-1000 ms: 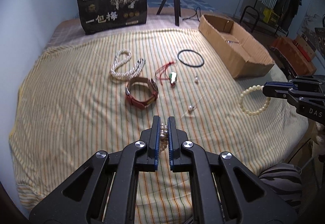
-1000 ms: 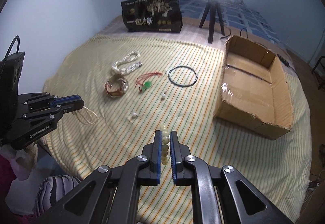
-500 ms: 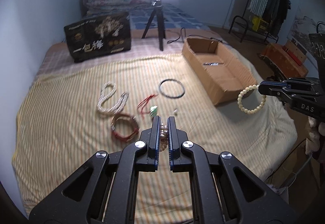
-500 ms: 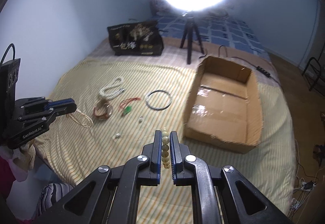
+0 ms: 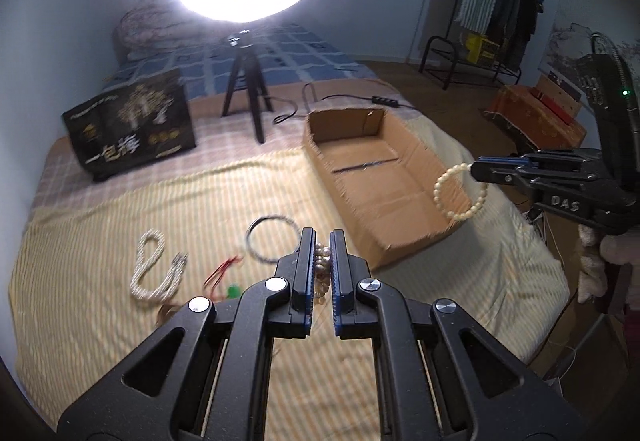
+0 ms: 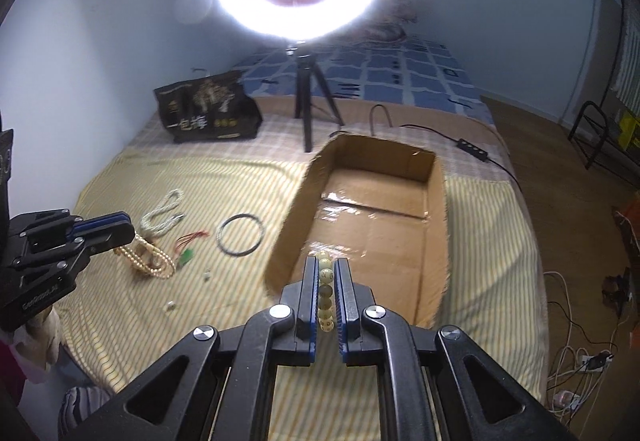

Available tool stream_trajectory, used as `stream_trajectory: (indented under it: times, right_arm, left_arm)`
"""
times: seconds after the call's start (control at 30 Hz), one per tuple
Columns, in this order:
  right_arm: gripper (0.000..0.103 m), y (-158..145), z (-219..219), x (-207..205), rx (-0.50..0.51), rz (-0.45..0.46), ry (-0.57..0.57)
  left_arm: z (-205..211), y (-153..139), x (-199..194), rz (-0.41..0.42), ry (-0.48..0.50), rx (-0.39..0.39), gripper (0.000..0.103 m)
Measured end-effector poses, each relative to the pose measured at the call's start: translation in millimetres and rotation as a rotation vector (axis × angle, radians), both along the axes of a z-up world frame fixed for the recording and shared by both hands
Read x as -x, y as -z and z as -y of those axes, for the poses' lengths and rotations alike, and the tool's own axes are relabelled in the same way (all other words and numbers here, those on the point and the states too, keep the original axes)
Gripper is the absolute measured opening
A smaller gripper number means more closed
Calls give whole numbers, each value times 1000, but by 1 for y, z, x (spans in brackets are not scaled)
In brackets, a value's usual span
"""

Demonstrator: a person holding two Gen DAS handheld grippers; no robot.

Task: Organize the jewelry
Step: 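Carry the pearl necklace and bead bracelet into the cardboard box with both tools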

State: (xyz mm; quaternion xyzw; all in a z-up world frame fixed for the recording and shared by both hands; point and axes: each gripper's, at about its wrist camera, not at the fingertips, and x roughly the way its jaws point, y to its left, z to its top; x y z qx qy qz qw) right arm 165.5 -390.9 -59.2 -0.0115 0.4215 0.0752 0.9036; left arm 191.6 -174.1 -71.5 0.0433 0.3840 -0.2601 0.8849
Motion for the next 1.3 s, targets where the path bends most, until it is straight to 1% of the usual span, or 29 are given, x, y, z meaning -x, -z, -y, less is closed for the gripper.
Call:
stream_trajectory:
  times: [0.23,0.5,0.63,0.9,1.07,1.23,1.3]
  right_arm:
    - [5,8,24,-27,7,-5,32]
    - [5,26,49,-56,-12,-32,59]
    - [5,37,59,-66,-27,-50,71]
    - [5,62,67,-83,-40,-91,82]
    - [5,74,72,-86,-55,-112,91]
    - [6,79,73,-88,-56,-120,94]
    - [16,79,73,-89,-57,-119,95]
  left_arm:
    - [42,-1,-25,7,34,16,5]
    - [86,11,-50,-8,69,24,5]
    - [103,24,-59,-33,80,24,5]
    - [124,52,-68,-85,92,8,5]
    - [131,62,-71,-102,99,-10,5]
    - [135,69,-72,-114,105,-27,5]
    - [136,69,-72,-114,110,-27,5]
